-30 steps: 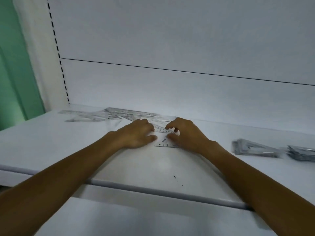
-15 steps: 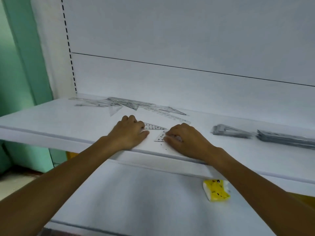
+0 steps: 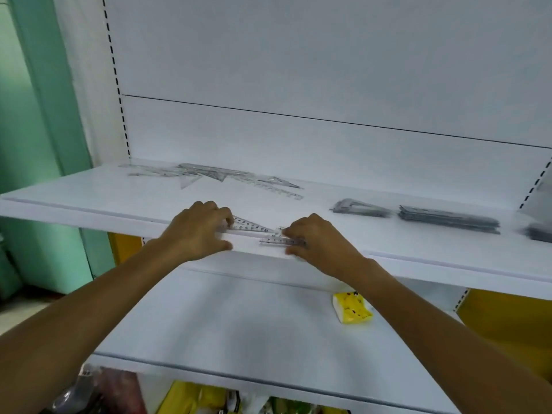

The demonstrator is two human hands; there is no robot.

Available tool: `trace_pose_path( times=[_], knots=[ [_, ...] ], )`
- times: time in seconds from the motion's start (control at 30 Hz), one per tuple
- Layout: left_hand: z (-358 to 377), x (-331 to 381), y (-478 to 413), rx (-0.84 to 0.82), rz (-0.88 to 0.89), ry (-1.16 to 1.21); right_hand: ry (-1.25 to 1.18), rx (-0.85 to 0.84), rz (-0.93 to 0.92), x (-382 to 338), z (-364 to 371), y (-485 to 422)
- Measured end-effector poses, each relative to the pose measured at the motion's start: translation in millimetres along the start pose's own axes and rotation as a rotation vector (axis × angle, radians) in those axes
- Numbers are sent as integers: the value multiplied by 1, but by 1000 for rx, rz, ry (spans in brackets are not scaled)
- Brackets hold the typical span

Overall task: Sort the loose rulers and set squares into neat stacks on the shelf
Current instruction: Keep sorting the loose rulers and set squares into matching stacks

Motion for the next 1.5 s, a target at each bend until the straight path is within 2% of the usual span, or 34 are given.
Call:
trace_pose_path(
  times=[0.17, 0.23, 0.37, 0.47, 0.63, 0.77, 1.03, 1.13, 1.33, 1.5],
  knots=[
    [-12, 14, 11, 256, 177, -61, 31, 175, 76, 13, -17, 21],
    [-15, 22, 16, 302, 225, -70, 70, 229, 135, 20, -25, 27],
    [-12, 36, 14, 250, 149, 32, 93, 324, 238, 30, -41, 37],
    [-6, 45, 7, 177, 131, 209, 88, 306, 299, 39, -45, 42],
    [8, 65, -18, 34, 286, 342, 77, 300, 380, 62, -48, 55],
    [19, 78, -46, 24, 279, 494, 148, 299, 469, 90, -55, 64],
    [26, 92, -83, 11, 433, 323, 132, 339, 560, 127, -62, 51],
    [34, 98, -91, 35, 410, 345, 132, 324, 551, 134, -56, 48],
    [43, 107, -103, 152, 341, 118, 105, 237, 473, 154, -54, 35],
    [52, 118, -112, 136, 298, -38, 102, 182, 384, 176, -53, 3]
  ],
)
Point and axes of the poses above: each hand's wrist, its own y-axis away from the middle knuckle, its own z-axis out of the palm, x = y × z, the point moved 3 cm from there along -y, towards the middle knuckle, and after that the axes turned 8 degrees about x, right-handed, at the moved point
